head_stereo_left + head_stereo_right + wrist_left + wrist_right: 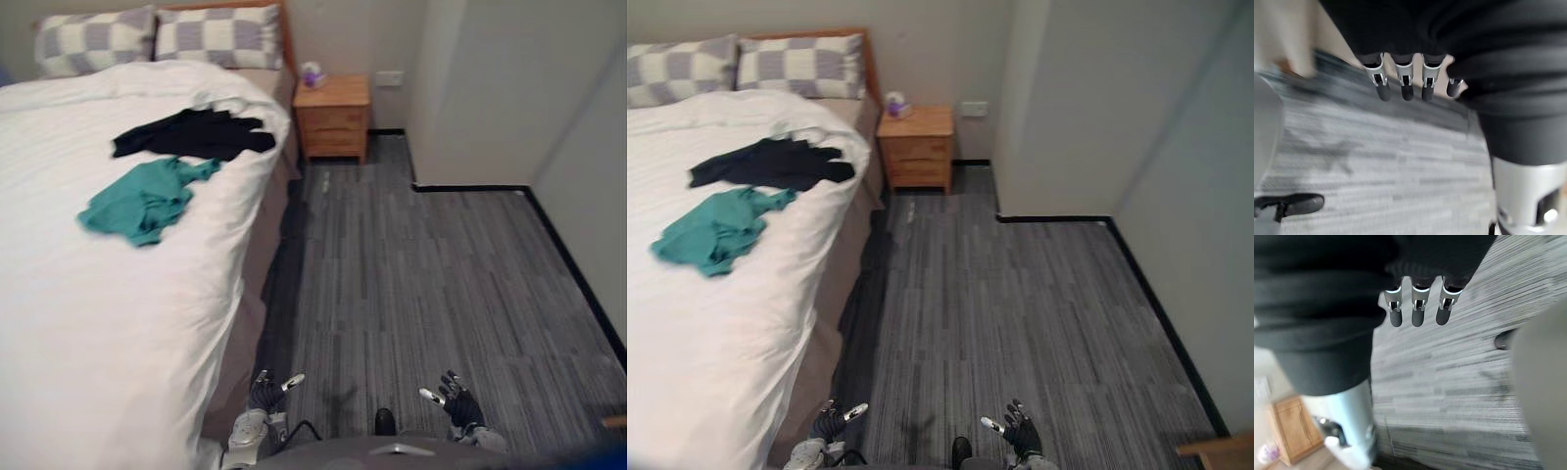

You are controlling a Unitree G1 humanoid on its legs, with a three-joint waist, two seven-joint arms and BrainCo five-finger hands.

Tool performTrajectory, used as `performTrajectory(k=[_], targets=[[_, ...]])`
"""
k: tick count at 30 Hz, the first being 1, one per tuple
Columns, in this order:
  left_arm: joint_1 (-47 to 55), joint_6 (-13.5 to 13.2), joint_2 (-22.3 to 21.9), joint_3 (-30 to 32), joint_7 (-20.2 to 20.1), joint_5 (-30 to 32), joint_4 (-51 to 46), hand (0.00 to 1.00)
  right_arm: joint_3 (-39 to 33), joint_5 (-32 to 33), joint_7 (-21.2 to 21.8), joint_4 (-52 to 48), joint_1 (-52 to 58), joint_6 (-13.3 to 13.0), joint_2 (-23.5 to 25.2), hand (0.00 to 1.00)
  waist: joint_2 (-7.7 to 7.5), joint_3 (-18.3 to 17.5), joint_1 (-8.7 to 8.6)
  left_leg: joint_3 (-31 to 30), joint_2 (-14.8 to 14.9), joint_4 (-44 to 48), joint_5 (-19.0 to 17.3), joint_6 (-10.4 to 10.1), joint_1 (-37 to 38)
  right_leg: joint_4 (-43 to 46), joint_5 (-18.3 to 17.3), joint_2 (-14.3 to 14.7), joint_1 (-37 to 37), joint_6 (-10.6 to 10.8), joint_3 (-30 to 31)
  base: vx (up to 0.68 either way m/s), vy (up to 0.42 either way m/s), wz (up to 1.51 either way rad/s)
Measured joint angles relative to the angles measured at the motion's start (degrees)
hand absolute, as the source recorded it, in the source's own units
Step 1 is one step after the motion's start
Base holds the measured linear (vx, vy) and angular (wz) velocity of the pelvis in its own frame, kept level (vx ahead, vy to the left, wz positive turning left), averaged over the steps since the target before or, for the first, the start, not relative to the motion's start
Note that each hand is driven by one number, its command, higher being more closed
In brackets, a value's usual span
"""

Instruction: Tidy the bed and pick cloth on bed and put in laundry

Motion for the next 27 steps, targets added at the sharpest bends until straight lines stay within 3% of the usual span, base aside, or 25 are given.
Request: performTrajectory(k=[3,6,8,10,13,16,18,23,24,27], targets=[[-0.4,0.0,0.9,-0.2,-1.1,-1.0,0.6,0.00,0.4,-0.1,-0.4,0.1,0.3,0.8,0.7,0.00,-1.78,-0.3,0.22,3.4,-0.4,-3.4,1.0,-0.2,2.2,2.8,-1.6,-2.0,-0.5,1.1,-4.9,0.19,0.144,-0.68],[-0.5,0.8,1.4,-1.4,-1.5,-0.9,1.8,0.00,0.3,0.2,-0.7,0.0,0.5,1.1,0.7,0.00,-1.72,-0.5,-0.53,3.6,-1.0,-4.8,1.9,-0.8,4.3,5.3,-3.1,-2.5,-0.5,1.4,-4.8,0.16,0.066,-0.16],[-1.1,1.2,1.6,-2.1,-1.6,-0.8,2.1,0.00,-0.1,0.2,-0.6,0.0,0.3,1.4,0.9,0.00,-2.15,-0.2,-0.10,3.4,-1.9,-5.2,2.9,-1.1,6.0,13.1,-6.9,-3.9,-2.3,1.9,-4.9,0.11,0.029,0.07],[-1.1,1.3,1.4,-2.2,-1.5,-0.8,2.1,0.00,-0.1,0.2,-0.5,-0.4,-0.3,1.4,0.4,0.00,-2.39,1.0,-0.04,3.3,-3.6,-7.0,4.1,-0.7,9.3,31.8,-9.3,-6.9,-9.3,3.2,-4.9,0.05,0.028,0.14],[-1.0,2.1,1.6,-2.0,-1.5,-0.8,2.0,0.00,0.2,0.2,-0.6,0.0,-0.8,2.2,0.3,0.00,-2.85,1.3,-0.29,2.4,-3.9,-7.8,4.1,-0.7,11.4,35.7,-9.6,-7.8,-9.2,3.2,-4.9,0.03,-0.001,0.32],[-1.2,3.8,1.5,-1.7,-1.5,-0.8,1.3,0.00,1.9,0.5,-1.6,0.1,-1.0,4.2,-0.2,0.00,-2.49,0.8,-0.23,-0.5,-3.7,-7.8,4.2,-0.6,8.7,28.9,-10.3,-6.2,-7.2,3.4,-2.1,-0.04,-0.008,0.37],[-1.6,5.0,1.6,0.8,-1.2,-0.8,0.3,0.00,2.6,2.2,-2.4,0.5,-1.1,5.6,0.6,0.00,-4.19,0.9,-0.14,-2.1,-4.1,-7.9,4.0,-0.3,6.5,18.5,-12.3,-6.9,-3.5,3.2,-2.4,-0.06,-0.037,0.37],[-1.0,6.0,1.2,2.9,-0.9,-0.4,0.3,0.00,4.5,3.1,-2.9,1.1,-1.3,8.2,0.4,0.00,-4.19,0.5,0.07,-3.3,-2.2,-7.9,4.0,-0.6,7.7,11.3,-9.3,-5.3,1.5,3.4,-4.9,-0.08,-0.049,0.19],[-0.2,8.8,2.0,2.7,-1.0,1.5,2.1,0.00,6.4,3.0,-4.5,2.3,-0.6,10.7,-0.4,0.00,-3.17,-4.0,0.06,-3.2,-2.3,-7.6,4.0,-0.6,5.0,-2.5,-0.7,-4.9,6.2,4.0,-6.3,-0.03,-0.006,0.01],[-0.2,8.8,2.0,2.7,-1.0,1.5,2.1,0.00,6.4,3.0,-4.5,2.3,-0.6,10.7,-0.4,0.00,-3.17,-4.0,0.06,-3.2,-2.3,-7.6,4.0,-0.6,5.0,-2.5,-0.7,-4.9,6.2,4.0,-6.3,0.00,0.000,0.00]])
